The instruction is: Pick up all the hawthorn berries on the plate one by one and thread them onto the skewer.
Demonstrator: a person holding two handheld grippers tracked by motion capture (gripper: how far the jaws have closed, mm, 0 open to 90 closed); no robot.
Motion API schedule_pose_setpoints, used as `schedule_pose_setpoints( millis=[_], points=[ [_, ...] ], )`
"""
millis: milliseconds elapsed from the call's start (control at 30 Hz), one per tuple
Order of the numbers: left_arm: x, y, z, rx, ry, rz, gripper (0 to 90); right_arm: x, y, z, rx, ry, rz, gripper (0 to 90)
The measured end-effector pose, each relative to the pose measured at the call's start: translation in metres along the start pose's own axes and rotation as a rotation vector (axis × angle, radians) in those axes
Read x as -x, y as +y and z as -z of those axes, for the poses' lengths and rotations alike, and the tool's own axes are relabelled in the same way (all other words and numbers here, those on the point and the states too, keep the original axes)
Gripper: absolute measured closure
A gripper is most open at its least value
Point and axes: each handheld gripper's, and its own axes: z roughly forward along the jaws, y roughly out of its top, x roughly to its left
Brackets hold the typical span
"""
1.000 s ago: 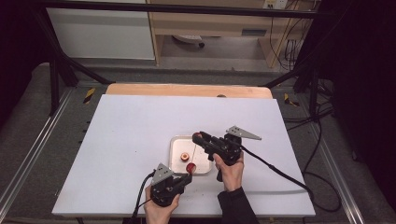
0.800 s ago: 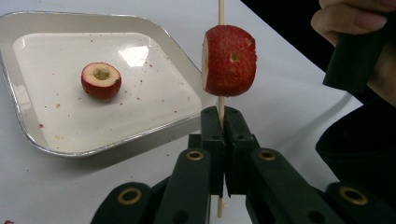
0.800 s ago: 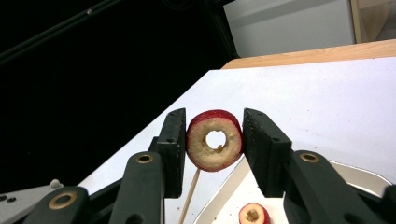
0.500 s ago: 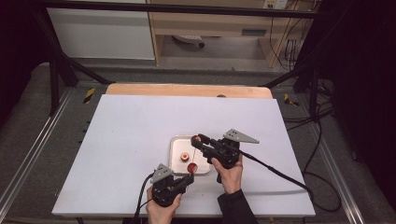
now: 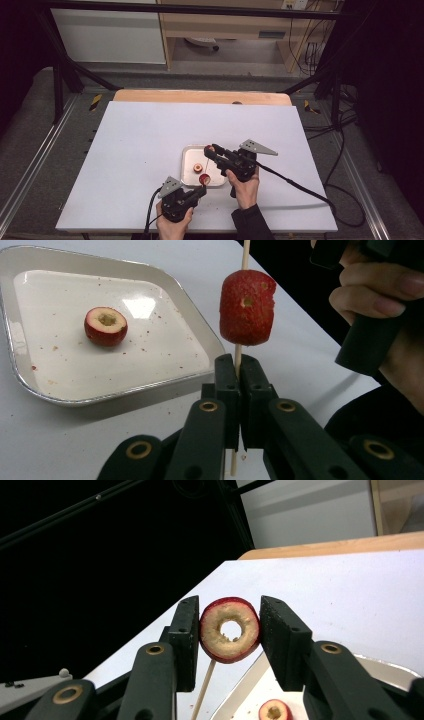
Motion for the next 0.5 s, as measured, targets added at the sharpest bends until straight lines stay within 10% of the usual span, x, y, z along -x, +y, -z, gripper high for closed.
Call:
schedule_pose_setpoints(
  millis=[500],
  points=[
    [-0.001,-0.004,0.003,-0.010,0.012,-0.052,88.5,0.004,0.011,0.002,0.057,0.014,-0.102,61.7]
  ],
)
